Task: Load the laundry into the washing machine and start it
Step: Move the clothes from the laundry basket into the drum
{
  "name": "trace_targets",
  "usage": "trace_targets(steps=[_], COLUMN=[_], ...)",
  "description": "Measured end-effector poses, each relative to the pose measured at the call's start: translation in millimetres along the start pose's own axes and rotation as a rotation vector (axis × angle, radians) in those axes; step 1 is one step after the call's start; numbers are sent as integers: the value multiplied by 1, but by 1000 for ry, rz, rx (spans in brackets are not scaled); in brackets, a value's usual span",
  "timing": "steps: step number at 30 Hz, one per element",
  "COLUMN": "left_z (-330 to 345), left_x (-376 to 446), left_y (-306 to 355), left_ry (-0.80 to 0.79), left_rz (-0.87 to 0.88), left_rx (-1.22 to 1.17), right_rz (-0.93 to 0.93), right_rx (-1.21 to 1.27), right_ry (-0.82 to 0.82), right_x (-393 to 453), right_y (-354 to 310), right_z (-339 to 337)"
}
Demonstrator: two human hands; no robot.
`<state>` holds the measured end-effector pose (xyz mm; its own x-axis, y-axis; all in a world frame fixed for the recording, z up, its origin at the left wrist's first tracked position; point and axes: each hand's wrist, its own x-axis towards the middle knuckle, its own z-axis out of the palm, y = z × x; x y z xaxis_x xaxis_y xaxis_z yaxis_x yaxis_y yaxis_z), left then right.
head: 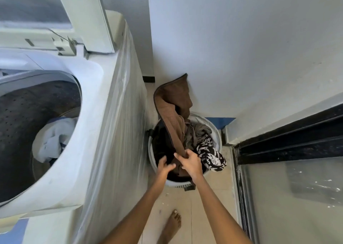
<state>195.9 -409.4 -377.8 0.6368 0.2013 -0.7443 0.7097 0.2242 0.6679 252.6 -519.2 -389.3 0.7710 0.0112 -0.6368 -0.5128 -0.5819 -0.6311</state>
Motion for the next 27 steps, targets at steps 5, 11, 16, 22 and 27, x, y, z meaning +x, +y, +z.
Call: trace_targets(steps=[5, 11, 16, 22, 27], left_z=[18, 42, 57, 63, 49], left_x=[19, 41, 25, 10, 4], left_y=[-53, -41, -32, 0, 24], left_ry=[34, 300, 282, 534, 561], left_rz=[44, 73, 114, 71, 162], left_rx=[533, 937, 375, 99, 110], right_rz=[-5, -212, -40, 46, 143], right_rx=[302, -216, -389, -484, -236], right_ry=[-333, 485, 205, -106, -52], right_x=[6, 22, 14, 9, 5], right_y=[12, 73, 101, 92, 84], right_z=[-11, -24, -13, 12, 10])
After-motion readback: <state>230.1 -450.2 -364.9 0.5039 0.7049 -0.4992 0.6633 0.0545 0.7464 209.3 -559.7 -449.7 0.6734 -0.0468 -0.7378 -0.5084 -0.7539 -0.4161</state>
